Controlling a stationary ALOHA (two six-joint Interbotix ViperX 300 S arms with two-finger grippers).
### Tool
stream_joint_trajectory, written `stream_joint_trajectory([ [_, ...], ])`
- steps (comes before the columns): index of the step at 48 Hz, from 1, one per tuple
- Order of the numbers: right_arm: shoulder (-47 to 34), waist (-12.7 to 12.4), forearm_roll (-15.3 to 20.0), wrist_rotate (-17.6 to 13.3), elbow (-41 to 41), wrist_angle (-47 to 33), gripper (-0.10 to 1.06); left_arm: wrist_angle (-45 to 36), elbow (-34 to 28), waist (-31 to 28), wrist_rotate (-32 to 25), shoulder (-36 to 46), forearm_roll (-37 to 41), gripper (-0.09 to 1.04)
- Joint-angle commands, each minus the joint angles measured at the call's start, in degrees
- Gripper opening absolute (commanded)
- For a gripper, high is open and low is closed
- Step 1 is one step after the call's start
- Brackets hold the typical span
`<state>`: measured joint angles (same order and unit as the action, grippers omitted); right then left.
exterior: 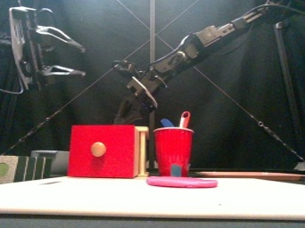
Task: Get the cutter from the drawer then cut the dough then place the extra dough in the bowl
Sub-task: Place the cutter on the board
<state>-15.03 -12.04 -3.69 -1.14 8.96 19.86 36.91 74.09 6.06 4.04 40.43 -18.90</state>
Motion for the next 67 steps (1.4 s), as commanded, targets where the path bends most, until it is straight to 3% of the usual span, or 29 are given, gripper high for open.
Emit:
stream_joint_trajectory([
  [1,5.4,2.0,0.7,0.2,-0.4,0.2,0.31,0.1,0.4,-3.6,-0.8,0.2,4.5,0.86],
  [9,6.0,5.6,1.1,0.0,-0.1,0.4,0.74,-0.1,2.1,-11.6,-1.0,0.2,9.8,0.87],
  [12,5.1,6.5,1.7,-0.1,-0.4,1.3,0.81,-1.0,2.9,-13.2,-0.8,0.2,12.7,0.87],
  [30,-1.7,6.2,0.1,-1.2,-8.0,13.4,0.8,-2.3,4.6,-13.4,-0.8,0.2,15.4,0.86],
  [42,-5.5,5.3,-2.9,-1.3,-12.3,15.3,0.8,-2.3,5.5,-12.7,-0.8,0.3,17.1,0.86],
  [51,-7.1,4.7,-3.0,-1.3,-12.5,15.9,0.79,-2.8,5.6,-10.5,-0.8,0.3,17.8,0.86],
  [67,-8.4,4.7,-3.1,-1.2,-12.7,16.3,0.54,-4.1,5.5,-10.4,-0.6,0.3,17.7,0.86],
])
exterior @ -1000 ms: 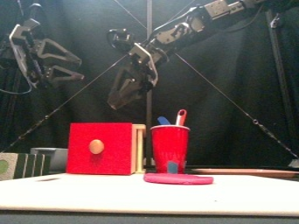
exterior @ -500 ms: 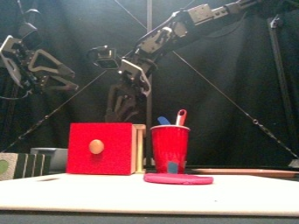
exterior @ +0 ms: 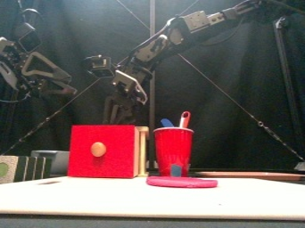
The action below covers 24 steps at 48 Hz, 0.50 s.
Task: Get the cutter from the drawer then cut the dough then place the extra dough in the bowl
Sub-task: Place the cutter on the board
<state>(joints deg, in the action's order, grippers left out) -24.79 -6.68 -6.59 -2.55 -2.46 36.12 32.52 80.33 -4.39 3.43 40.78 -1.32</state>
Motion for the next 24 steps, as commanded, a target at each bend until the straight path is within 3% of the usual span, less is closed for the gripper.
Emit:
stream_joint_trajectory([
  [1,1.4,-0.8,-0.2,0.2,-1.4,0.1,0.53,0.3,-0.6,0.1,-0.1,-0.1,0.1,0.86],
  [24,2.3,2.3,-0.2,0.0,-9.9,8.6,0.51,0.3,0.2,-0.4,0.1,-0.1,-0.4,0.86],
])
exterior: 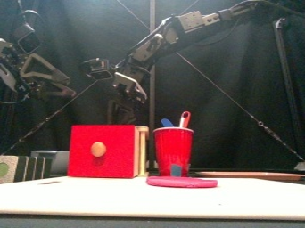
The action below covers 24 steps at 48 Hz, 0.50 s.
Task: Get the cutter from the drawer then cut the dough then place the extra dough in the bowl
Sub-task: Place the cutter on the board
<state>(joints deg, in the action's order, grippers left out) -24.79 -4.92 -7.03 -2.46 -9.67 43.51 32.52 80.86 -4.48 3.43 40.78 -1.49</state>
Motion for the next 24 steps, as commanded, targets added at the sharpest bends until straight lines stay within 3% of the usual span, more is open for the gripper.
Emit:
stream_joint_trajectory([
  [1,2.3,0.6,0.3,-0.1,-2.9,1.6,0.5,0.3,-0.3,-0.3,0.0,-0.1,-0.4,0.86],
  [24,4.0,1.9,-1.7,-0.2,-7.7,8.0,0.5,-0.1,0.3,-0.4,0.1,-0.1,-1.0,0.86],
])
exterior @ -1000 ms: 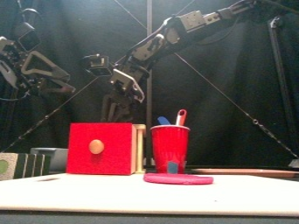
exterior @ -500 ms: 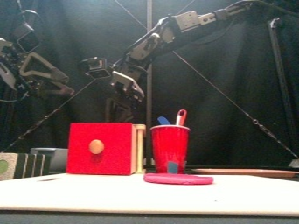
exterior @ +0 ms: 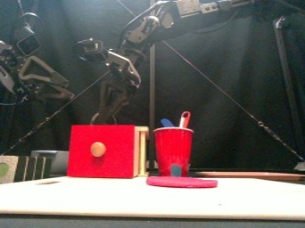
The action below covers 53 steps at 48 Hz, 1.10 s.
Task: Get the cutter from the drawer then cut the dough then place the extra dough in the bowl
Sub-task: Place the cutter on the board
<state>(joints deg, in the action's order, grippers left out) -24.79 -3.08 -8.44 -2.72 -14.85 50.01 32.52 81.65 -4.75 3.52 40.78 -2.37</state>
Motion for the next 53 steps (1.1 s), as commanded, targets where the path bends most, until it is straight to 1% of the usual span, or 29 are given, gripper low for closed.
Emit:
stream_joint_trajectory([
  [1,4.2,0.2,-0.3,0.1,-2.8,2.0,0.5,-0.5,-0.5,-0.1,0.0,-0.1,-0.1,0.86],
  [8,6.9,0.9,-0.3,0.0,-3.0,4.3,0.5,-1.8,-0.6,-0.1,0.1,-0.1,-0.3,0.86],
  [13,9.2,1.4,0.5,-0.2,-1.8,6.6,0.5,-1.8,-0.7,-0.1,0.0,-0.2,-0.4,0.86],
  [15,10.6,1.9,0.6,-1.0,-0.6,8.1,0.5,-1.8,-0.7,-0.1,-0.1,-0.1,-0.4,0.86],
  [20,15.1,2.8,-0.1,-5.4,3.3,11.0,0.5,-1.8,-1.1,-0.1,-0.1,-0.1,-0.4,0.86],
  [23,19.0,4.0,-2.0,-8.4,7.9,12.0,0.5,-1.8,-1.5,-0.3,-0.1,-0.1,-0.4,0.86],
  [26,22.9,5.9,-4.1,-11.7,14.3,11.8,0.5,-1.8,-1.9,-0.7,-0.1,-0.1,-0.4,0.86],
  [28,26.0,7.6,-5.5,-14.9,20.0,10.7,0.5,-1.8,-2.4,-0.8,-0.1,-0.1,-0.4,0.86],
  [33,32.3,10.6,-7.2,-23.7,32.3,5.4,0.5,-1.8,-3.9,-1.0,0.0,-0.1,-0.4,0.86],
  [37,36.1,12.5,-8.3,-28.3,40.5,0.8,0.5,-1.8,-5.1,-1.2,0.0,-0.1,-0.5,0.87],
  [41,38.7,13.8,-9.8,-30.8,47.0,-4.8,0.5,-1.9,-6.4,-1.8,-0.4,-0.1,-0.4,0.87],
  [47,39.2,14.2,-10.8,-33.8,52.3,-9.8,0.51,-4.0,-8.6,-3.2,-0.4,-0.4,-0.3,0.87],
  [53,37.8,14.1,-11.2,-33.2,56.3,-12.2,0.51,-8.6,-10.4,-5.5,-0.4,-0.7,-0.2,0.87],
])
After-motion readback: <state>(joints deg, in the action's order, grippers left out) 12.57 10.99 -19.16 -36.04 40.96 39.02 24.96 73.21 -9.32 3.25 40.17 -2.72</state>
